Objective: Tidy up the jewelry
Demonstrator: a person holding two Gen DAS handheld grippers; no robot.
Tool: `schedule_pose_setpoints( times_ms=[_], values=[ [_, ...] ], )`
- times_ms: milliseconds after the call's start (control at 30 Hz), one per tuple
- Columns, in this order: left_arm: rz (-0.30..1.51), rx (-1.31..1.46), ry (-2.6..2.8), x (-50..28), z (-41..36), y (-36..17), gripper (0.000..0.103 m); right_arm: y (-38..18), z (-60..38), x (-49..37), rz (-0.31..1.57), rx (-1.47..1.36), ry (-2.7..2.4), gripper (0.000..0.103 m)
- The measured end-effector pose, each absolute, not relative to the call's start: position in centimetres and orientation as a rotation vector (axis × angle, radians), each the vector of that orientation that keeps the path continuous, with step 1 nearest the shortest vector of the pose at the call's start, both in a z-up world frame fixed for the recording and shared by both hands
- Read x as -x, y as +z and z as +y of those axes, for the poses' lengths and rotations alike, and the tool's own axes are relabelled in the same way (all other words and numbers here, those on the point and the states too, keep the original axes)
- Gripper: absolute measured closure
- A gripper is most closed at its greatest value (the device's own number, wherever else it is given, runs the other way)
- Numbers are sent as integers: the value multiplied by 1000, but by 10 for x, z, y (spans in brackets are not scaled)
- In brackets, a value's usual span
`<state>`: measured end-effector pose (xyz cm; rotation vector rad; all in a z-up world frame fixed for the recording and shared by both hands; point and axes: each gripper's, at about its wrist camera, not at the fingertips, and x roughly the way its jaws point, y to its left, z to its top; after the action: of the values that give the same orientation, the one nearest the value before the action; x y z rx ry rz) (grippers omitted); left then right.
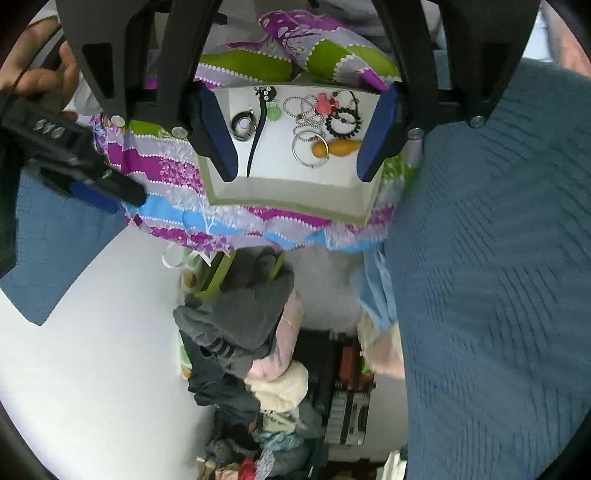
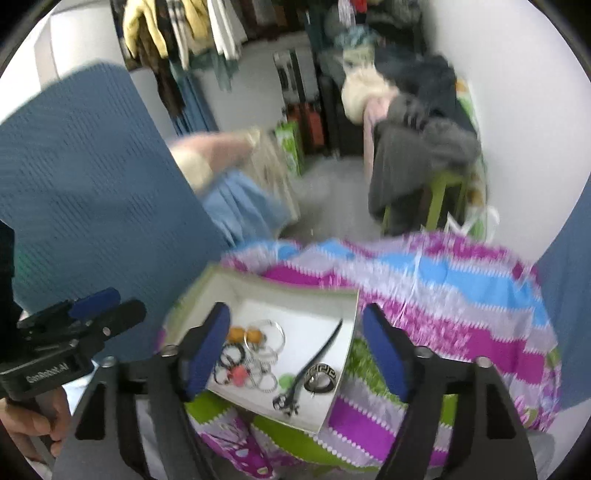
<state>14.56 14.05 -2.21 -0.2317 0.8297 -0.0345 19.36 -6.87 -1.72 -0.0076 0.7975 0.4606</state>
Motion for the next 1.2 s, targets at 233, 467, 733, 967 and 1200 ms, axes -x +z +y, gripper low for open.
schedule_pose_setpoints(
  times_ms=[233, 467, 733, 967, 1200],
  values=[
    [700, 162, -17, -114, 128, 44, 20, 62, -86, -155, 608, 23, 449, 0],
    [600, 188, 30, -75, 123, 84, 19, 93, -105, -117, 517, 16, 412, 0],
    [618, 181, 48, -50, 119, 79, 19, 81, -123, -81, 517, 0, 350, 0],
    [674, 172, 34, -48, 115, 53, 19, 53, -125, -63, 542, -11, 295, 0],
    [711, 159, 23, -55, 111, 24, 18, 16, -124, -60, 583, -15, 244, 0]
  ],
)
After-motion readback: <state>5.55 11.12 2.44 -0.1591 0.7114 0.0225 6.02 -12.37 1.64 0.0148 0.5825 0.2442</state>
